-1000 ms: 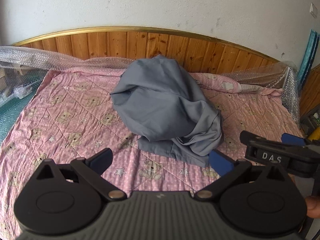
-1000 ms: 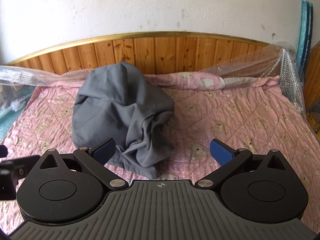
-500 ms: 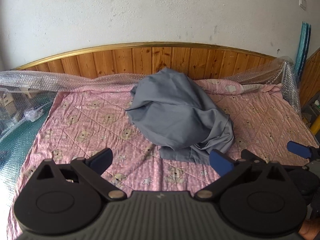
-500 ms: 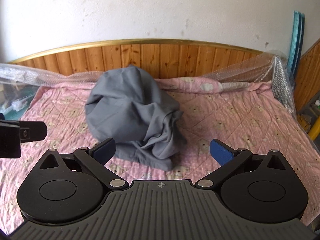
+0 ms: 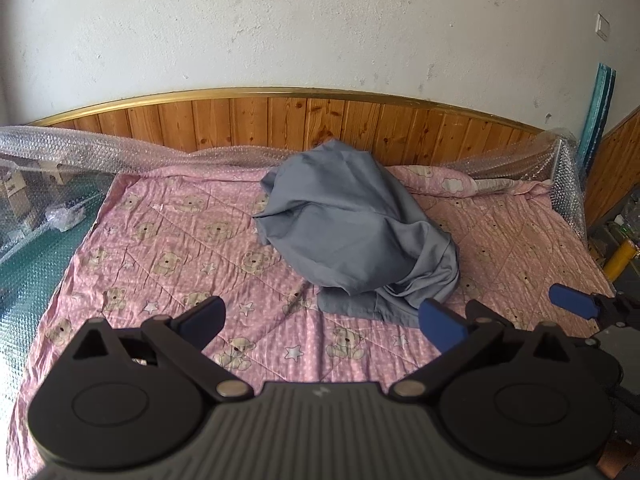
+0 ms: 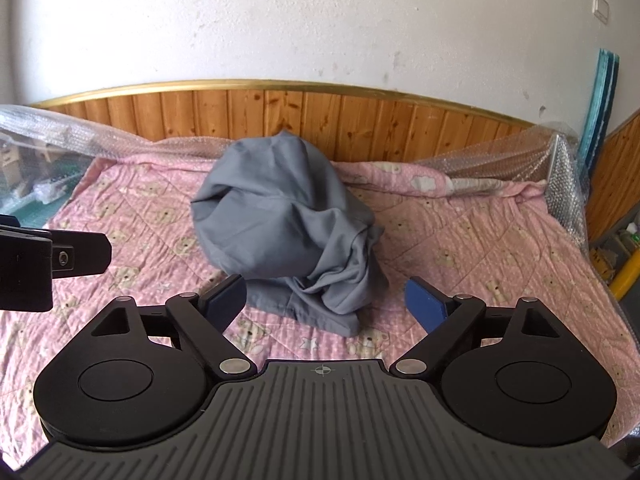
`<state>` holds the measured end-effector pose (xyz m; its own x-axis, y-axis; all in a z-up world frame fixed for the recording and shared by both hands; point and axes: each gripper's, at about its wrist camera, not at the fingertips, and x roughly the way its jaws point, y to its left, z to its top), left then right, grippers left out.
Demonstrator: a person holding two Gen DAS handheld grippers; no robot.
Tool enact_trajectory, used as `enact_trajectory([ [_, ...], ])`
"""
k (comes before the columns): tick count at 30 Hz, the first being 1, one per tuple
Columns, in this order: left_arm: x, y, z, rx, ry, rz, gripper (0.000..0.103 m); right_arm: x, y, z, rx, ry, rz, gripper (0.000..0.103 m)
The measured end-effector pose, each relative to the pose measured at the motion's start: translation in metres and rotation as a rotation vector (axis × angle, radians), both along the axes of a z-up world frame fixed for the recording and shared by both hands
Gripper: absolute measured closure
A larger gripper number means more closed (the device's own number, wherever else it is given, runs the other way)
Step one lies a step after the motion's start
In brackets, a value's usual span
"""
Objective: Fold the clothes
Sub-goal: 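Move both open grippers toward the crumpled grey garment on the bed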
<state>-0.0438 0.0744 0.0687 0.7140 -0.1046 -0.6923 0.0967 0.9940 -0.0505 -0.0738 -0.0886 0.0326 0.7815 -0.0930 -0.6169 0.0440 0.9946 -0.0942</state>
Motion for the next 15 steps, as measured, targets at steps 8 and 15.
enact_trajectory([
  [8,-0.0022,0.0084,0.0000,-0.014,-0.007,0.006,0.000,0.0015,0.0050,-0.0029,0.031,-0.012,0.013,0.016],
  [15,-0.0012,0.0063,-0.0052,0.006,0.011,-0.003,0.000,-0.0001,0.0020,-0.0089,0.057,-0.012,-0.003,0.014],
])
